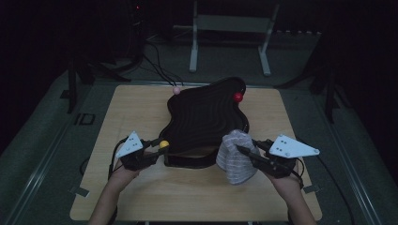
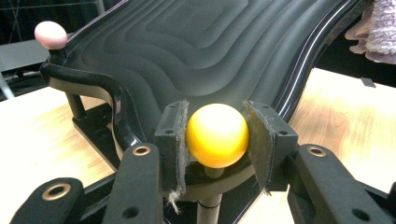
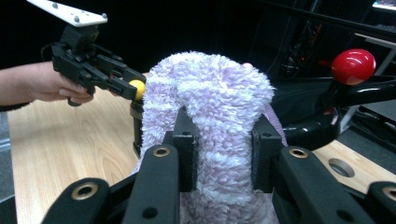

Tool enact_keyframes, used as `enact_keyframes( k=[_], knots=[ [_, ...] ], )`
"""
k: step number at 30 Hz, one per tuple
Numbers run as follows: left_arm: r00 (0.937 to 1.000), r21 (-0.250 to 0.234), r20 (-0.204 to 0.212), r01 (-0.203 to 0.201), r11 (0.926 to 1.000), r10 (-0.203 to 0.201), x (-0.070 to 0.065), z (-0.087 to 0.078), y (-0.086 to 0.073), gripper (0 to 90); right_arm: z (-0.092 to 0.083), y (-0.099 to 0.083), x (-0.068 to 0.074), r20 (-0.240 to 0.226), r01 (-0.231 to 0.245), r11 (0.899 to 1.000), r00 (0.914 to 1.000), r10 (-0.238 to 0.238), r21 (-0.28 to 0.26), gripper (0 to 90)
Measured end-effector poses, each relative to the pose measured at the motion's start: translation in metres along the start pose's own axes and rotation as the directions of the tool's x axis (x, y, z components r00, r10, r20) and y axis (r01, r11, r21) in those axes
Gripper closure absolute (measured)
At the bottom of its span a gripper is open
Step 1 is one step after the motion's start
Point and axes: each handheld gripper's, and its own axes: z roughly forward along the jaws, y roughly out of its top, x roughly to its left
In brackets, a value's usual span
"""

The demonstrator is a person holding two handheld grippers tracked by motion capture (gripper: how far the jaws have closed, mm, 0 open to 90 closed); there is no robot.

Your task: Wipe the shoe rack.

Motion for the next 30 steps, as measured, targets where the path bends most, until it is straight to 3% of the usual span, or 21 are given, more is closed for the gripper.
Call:
enact_keyframes(
  k=[4, 6, 7, 10, 11, 18, 21, 23, 26, 28, 30],
  knots=[
    [1.0000, 0.002, 0.003, -0.003, 1.0000, 0.003, 0.001, 0.000, 0.000, 59.6, -0.007, 0.005, 0.000, 0.016, 0.039, 0.999, 0.9991, -0.039, -0.013, 70.1],
    [1.0000, 0.002, 0.003, -0.003, 1.0000, 0.003, 0.001, 0.000, 0.000, 59.6, -0.007, 0.005, -0.001, 0.037, 0.051, 0.999, 0.9980, -0.051, -0.002, 70.1],
    [1.0000, 0.002, 0.005, -0.001, 1.0000, 0.001, 0.001, 0.000, 0.000, 59.6, -0.005, -0.005, -0.005, 0.071, 0.039, 0.999, 0.9966, -0.042, 0.038, 70.1],
    [1.0000, 0.001, 0.006, -0.002, 1.0000, 0.002, 0.001, 0.000, 0.000, 59.6, 0.002, -0.022, -0.010, 0.035, -0.025, 0.998, 0.9991, 0.022, 0.066, 70.1],
    [1.0000, 0.001, 0.006, -0.002, 1.0000, 0.002, 0.001, 0.000, 0.000, 59.6, 0.002, -0.023, -0.010, 0.035, -0.026, 0.997, 0.9991, 0.024, 0.068, 70.2],
    [1.0000, -0.002, 0.007, 0.002, 1.0000, -0.002, 0.001, 0.000, -0.001, 59.6, -0.002, -0.008, -0.004, 0.040, 0.033, 0.999, 0.9986, -0.035, 0.040, 70.2],
    [1.0000, -0.002, 0.007, 0.002, 1.0000, -0.002, 0.001, 0.000, -0.001, 59.6, 0.009, -0.022, -0.007, 0.020, -0.007, 0.998, 0.9998, 0.006, 0.057, 70.4],
    [1.0000, -0.004, 0.007, 0.003, 1.0000, -0.003, 0.001, 0.000, -0.001, 59.6, 0.013, -0.027, -0.002, 0.011, -0.009, 0.997, 0.9999, 0.008, 0.079, 70.5],
    [1.0000, -0.004, 0.008, 0.003, 1.0000, -0.003, 0.001, 0.000, -0.001, 59.6, 0.017, -0.026, 0.006, -0.005, 0.016, 0.994, 0.9999, -0.016, 0.106, 70.4],
    [1.0000, -0.005, 0.009, 0.003, 1.0000, -0.003, 0.001, 0.000, -0.001, 59.6, 0.017, -0.017, 0.013, 0.005, 0.057, 0.995, 0.9983, -0.057, 0.083, 70.3],
    [0.9999, -0.003, 0.011, 0.001, 1.0000, -0.001, 0.001, 0.000, -0.001, 59.6, 0.017, -0.015, 0.012, 0.007, 0.059, 0.996, 0.9982, -0.060, 0.068, 70.3]
  ],
)
